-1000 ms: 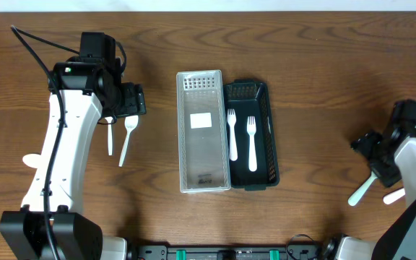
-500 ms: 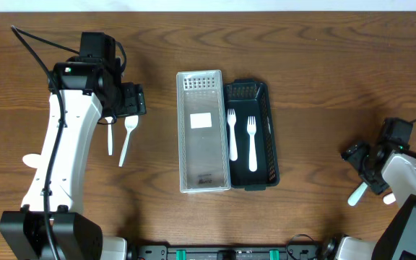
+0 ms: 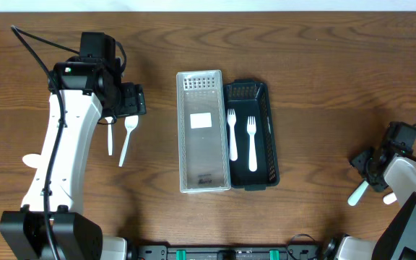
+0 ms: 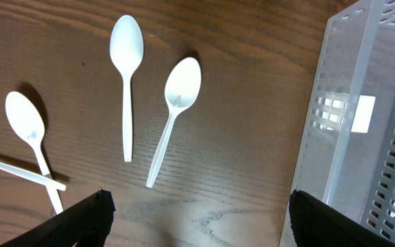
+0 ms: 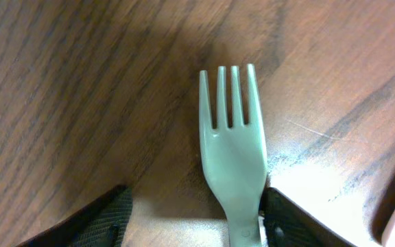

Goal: Pack container
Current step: 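Grasp the third white fork with the right gripper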

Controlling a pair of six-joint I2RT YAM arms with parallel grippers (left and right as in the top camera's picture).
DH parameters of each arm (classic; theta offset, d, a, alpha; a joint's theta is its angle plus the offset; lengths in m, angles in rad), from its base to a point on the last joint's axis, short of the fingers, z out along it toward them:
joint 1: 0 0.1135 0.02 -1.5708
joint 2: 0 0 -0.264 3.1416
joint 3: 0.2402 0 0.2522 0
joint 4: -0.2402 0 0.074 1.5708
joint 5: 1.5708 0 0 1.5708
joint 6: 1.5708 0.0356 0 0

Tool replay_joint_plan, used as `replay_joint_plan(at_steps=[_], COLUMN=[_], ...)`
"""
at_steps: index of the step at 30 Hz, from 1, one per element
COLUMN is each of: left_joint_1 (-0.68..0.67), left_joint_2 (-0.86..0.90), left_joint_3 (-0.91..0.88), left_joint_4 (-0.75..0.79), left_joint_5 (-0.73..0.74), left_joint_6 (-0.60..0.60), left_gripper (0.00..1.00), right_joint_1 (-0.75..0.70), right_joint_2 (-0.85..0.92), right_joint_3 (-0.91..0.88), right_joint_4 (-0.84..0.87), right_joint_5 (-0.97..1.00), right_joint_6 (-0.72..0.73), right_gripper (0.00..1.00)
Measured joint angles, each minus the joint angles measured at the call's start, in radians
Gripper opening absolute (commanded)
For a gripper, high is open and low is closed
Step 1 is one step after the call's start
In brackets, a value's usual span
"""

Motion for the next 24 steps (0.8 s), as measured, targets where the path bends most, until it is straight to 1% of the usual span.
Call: replay_joint_plan(at_steps=[1,2,11,19,24], left_joint_1=[0.0,0.0,0.0,0.0,0.0], left_joint_2=[0.0,0.0,0.0,0.0,0.0], left_joint_3=[0.0,0.0,0.0,0.0,0.0], left_joint_4=[0.0,0.0,0.0,0.0,0.0], left_joint_5=[0.0,0.0,0.0,0.0,0.0], left_joint_6=[0.0,0.0,0.0,0.0,0.0], left_gripper=[0.84,0.84,0.84,0.84,0.84], right_joint_1=[-0.001,-0.001,-0.003,-0.003,0.007], right_joint_2=[0.0,0.0,0.002,0.005,0.006], right_joint_3=[0.0,0.0,0.0,0.008,0.033], right_joint_4=[0.001,0.003,0.011,0.021,-0.041], right_joint_5=[0.0,-0.001,-0.008,-0.03,-0.056], right_joint_6=[0.001,0.003,0.0,-0.003,-0.026], right_gripper=[0.36,0.32,0.02,0.01,0.01])
